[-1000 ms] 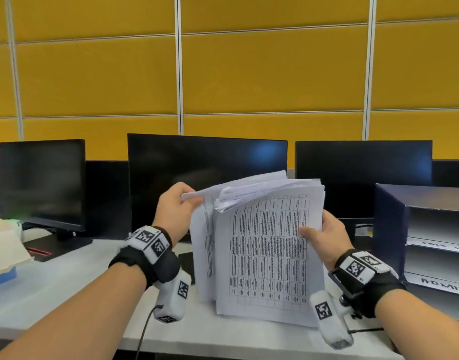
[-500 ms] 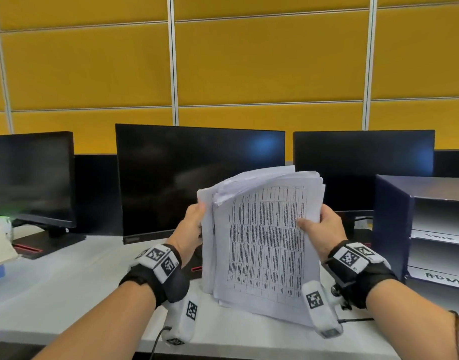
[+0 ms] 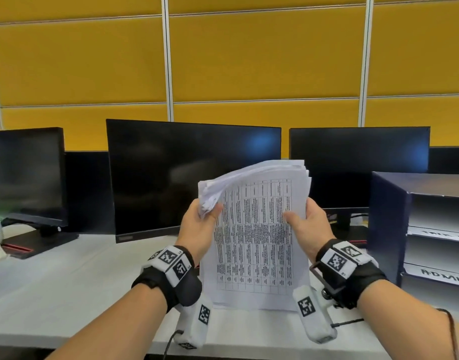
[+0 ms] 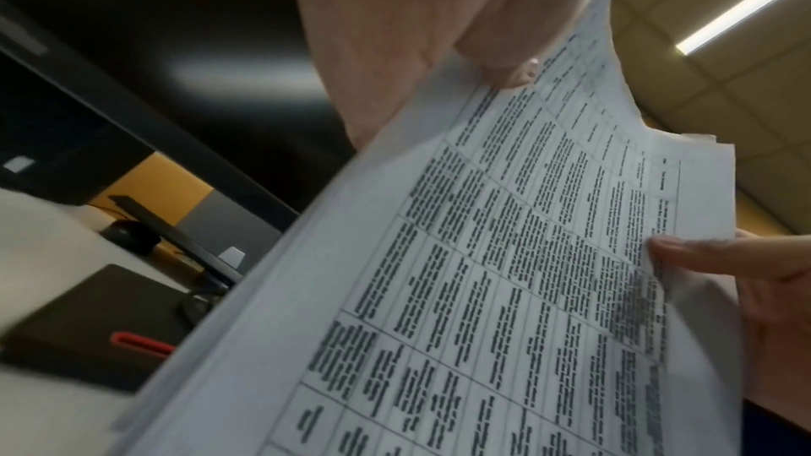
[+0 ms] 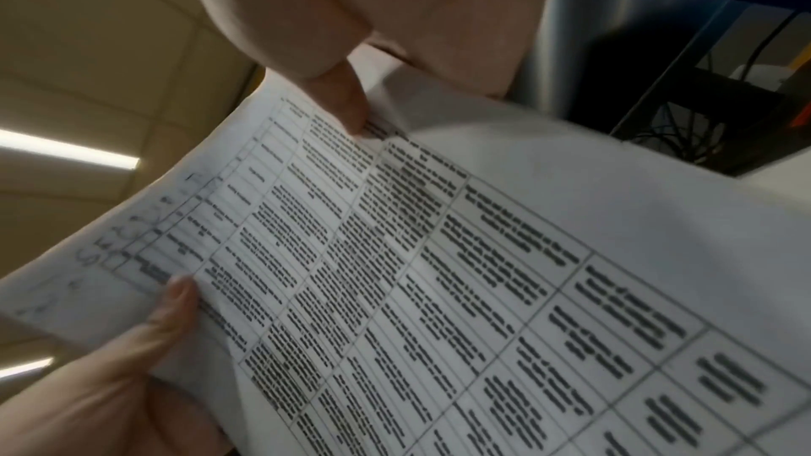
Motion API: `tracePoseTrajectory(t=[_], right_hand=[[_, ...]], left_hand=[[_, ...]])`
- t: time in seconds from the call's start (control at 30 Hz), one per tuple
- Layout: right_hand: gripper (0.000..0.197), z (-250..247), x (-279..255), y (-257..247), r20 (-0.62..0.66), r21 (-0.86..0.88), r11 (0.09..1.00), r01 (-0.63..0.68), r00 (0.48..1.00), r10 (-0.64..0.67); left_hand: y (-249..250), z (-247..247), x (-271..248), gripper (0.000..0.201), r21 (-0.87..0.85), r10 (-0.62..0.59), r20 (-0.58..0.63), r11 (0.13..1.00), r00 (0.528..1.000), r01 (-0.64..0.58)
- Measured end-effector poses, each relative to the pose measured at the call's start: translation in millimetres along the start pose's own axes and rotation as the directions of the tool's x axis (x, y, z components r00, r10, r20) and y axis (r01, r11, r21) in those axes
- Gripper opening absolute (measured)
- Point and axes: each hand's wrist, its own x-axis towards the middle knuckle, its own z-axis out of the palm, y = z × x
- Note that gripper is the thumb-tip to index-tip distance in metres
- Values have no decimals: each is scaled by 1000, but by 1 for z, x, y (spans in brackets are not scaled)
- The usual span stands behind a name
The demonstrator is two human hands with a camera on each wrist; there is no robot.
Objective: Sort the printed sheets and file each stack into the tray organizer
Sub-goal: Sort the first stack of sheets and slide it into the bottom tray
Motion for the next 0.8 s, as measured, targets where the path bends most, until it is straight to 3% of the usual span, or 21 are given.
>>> tracePoseTrajectory(t=[0.13,0.23,0.33,0.53,0.6,0.67,0.73,0.8], right_hand=[[29,2,-7,-6,-6,55,997,53,999,-53],[43,4,-11,-8,57,22,998,62,996,-63],[58,4,-9,-12,-1,43,991,123,992,-123],[87,10,-7,-17,-29,21,981,191,981,-190],[102,10,-8,-20,-65,-81,964,252,964,-257],[106,9,-9,-26,-51,-299,899,319,936,-349],[100,10,-12,-35,17,-500,781,375,905,-424],[80,10,-12,-39,62,-602,704,377,901,-430]], left_hand=[[15,2,-2,8,-63,33,-120,997,992,-41],[17,1,-6,24,-2,50,-127,999,991,-50],[19,-3,-7,39,18,51,-149,999,988,-49],[21,-5,-9,41,157,116,-118,983,986,-97],[21,-4,-12,51,220,197,-116,961,974,-168],[22,-4,-15,58,273,282,-106,930,954,-245],[22,-4,-16,62,306,310,-80,912,948,-272],[21,-6,-14,64,320,287,-56,913,956,-255]])
